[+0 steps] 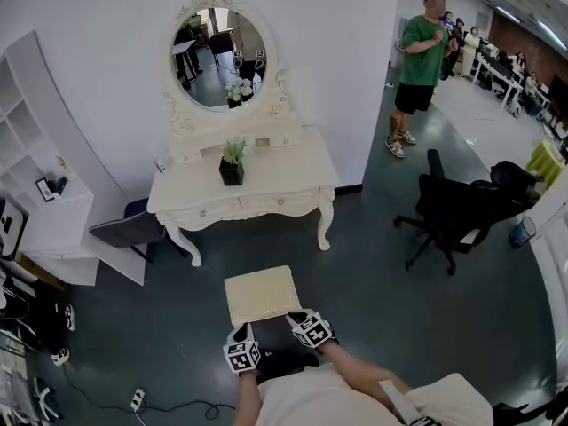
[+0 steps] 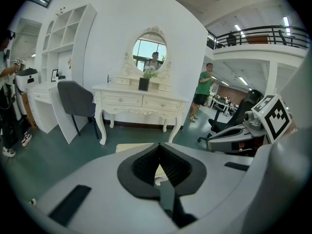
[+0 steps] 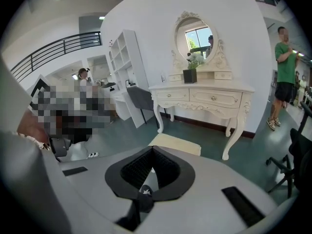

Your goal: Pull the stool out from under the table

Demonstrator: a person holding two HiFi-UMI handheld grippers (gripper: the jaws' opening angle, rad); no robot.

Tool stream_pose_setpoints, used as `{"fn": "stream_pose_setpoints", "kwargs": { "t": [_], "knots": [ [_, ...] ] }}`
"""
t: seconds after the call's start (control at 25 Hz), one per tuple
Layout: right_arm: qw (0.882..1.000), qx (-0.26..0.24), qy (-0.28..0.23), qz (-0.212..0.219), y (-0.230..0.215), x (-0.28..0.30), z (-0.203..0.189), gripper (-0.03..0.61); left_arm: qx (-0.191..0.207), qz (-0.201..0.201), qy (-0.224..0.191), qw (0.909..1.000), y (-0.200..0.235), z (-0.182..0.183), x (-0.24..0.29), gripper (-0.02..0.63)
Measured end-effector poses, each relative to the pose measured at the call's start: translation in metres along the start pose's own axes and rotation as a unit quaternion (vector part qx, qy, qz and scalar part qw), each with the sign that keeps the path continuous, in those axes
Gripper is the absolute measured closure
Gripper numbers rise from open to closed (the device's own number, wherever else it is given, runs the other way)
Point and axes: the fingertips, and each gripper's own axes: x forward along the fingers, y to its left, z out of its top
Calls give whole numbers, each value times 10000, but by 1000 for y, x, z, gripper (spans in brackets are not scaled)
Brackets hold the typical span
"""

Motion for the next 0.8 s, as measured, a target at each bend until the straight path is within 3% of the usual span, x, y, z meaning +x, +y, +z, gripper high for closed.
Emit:
{"fn": "stream_pose_setpoints", "kwargs": {
  "t": [0.8],
  "knots": [
    [10000,-11,98,-1,0,-2,-10,535,1,-82,3,10000,-7,-6,1,598]
  ]
}}
